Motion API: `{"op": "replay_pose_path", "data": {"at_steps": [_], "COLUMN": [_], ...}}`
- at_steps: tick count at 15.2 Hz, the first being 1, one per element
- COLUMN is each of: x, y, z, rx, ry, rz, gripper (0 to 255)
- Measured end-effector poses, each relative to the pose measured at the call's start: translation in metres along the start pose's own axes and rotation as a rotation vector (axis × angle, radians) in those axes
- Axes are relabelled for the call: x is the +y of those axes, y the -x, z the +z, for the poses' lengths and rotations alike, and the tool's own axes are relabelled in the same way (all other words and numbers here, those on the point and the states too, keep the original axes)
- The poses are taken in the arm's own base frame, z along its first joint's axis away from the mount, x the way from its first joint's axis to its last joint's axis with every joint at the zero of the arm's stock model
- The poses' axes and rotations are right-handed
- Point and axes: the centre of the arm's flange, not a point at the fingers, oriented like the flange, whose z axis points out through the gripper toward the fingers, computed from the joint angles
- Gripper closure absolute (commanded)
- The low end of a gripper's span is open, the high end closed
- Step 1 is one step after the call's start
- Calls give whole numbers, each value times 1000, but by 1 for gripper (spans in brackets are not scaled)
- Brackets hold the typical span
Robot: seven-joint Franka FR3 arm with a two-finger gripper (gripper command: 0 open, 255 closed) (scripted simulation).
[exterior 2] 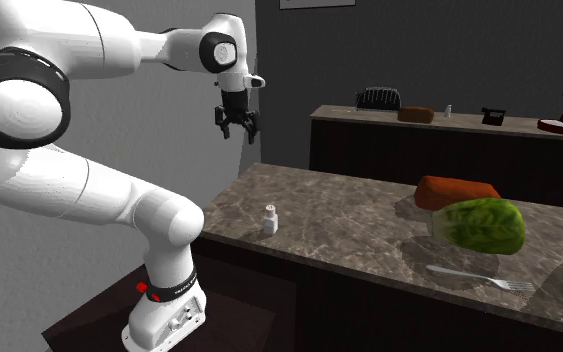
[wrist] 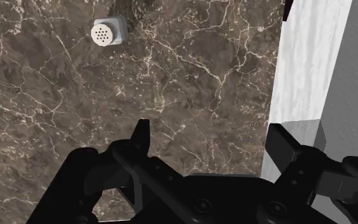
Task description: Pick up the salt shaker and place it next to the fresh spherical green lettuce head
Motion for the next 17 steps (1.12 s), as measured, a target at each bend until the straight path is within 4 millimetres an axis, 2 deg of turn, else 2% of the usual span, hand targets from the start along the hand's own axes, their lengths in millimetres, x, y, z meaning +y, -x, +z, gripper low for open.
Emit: {"op": "replay_pose_path", "data": {"at_steps": [2, 4, 7, 17], "x": [2, 13, 26, 91], "y": [2, 8, 23, 63], "z": [5, 20, 51, 154], "rx": [0, 0, 0, -2], "ry": [4, 16, 40, 118], "rz": [-2, -10, -25, -78], "gripper": [0, 0, 0, 0]}}
